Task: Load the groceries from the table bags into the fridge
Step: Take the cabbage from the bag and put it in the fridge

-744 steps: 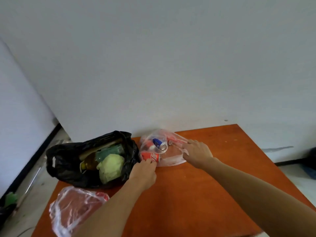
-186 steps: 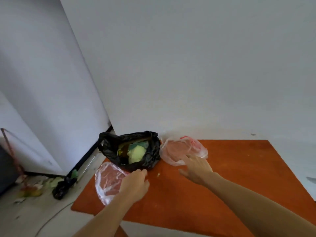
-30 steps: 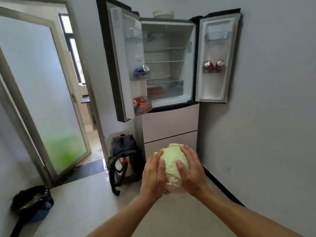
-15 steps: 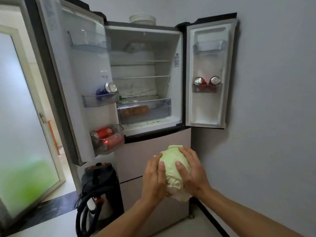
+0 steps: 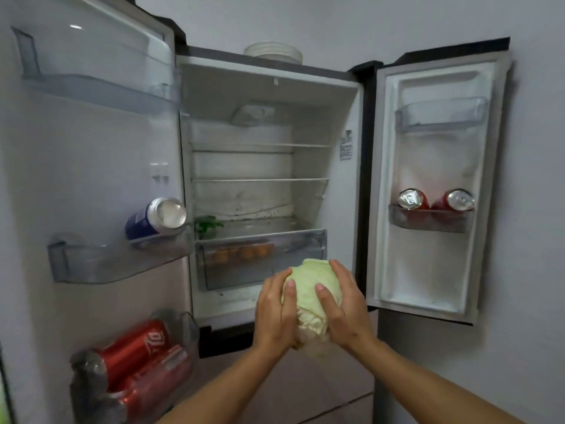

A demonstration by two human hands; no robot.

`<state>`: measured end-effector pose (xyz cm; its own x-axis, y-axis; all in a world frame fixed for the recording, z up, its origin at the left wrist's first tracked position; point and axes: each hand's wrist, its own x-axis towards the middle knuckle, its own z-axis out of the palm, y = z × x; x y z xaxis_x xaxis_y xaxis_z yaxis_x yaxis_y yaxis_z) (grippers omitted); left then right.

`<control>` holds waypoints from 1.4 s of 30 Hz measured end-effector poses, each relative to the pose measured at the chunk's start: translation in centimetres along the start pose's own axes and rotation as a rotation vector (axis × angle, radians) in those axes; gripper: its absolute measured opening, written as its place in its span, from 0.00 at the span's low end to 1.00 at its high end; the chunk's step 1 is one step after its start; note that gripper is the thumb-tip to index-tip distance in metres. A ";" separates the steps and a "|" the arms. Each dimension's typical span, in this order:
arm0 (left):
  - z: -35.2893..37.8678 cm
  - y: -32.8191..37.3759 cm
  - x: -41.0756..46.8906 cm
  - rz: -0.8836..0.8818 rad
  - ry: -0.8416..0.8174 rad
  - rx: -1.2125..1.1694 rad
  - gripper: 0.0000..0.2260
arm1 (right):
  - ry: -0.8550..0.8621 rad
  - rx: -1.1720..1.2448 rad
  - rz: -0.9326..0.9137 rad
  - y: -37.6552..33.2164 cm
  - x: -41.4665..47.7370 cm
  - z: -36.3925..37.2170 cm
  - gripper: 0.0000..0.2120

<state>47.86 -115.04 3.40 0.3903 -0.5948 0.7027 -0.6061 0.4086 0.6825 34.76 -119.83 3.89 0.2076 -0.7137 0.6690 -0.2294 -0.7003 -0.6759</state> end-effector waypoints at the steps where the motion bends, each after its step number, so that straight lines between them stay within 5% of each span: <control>1: 0.6 -0.4 2.4 0.016 -0.002 0.003 0.25 | 0.020 0.005 0.000 0.4 2.4 0.5 0.40; 10: 7.2 -6.0 20.1 0.004 0.081 -0.033 0.22 | 0.050 -0.017 0.000 5.8 21.0 4.2 0.48; 17: 11.8 -11.8 30.8 -0.071 0.068 -0.054 0.19 | 0.029 -0.010 -0.049 12.5 34.0 7.8 0.35; 21: 13.3 -15.2 36.5 -0.204 0.087 -0.151 0.08 | 0.032 0.021 -0.066 16.0 40.5 11.3 0.30; 29: 15.3 -23.1 43.8 -0.270 0.070 -0.032 0.13 | -0.044 0.168 0.064 21.3 47.7 18.2 0.21; 38: 14.9 -27.0 45.9 -0.342 0.013 -0.088 0.11 | -0.116 0.141 0.042 24.7 49.3 21.2 0.25; 42: 14.2 -27.2 45.6 -0.309 -0.012 -0.094 0.10 | -0.144 0.226 0.268 24.1 51.1 21.4 0.44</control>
<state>72.26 -163.12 14.02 0.5374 -0.7086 0.4573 -0.3932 0.2693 0.8792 60.21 -173.44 15.14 0.3040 -0.8551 0.4200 -0.0811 -0.4625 -0.8829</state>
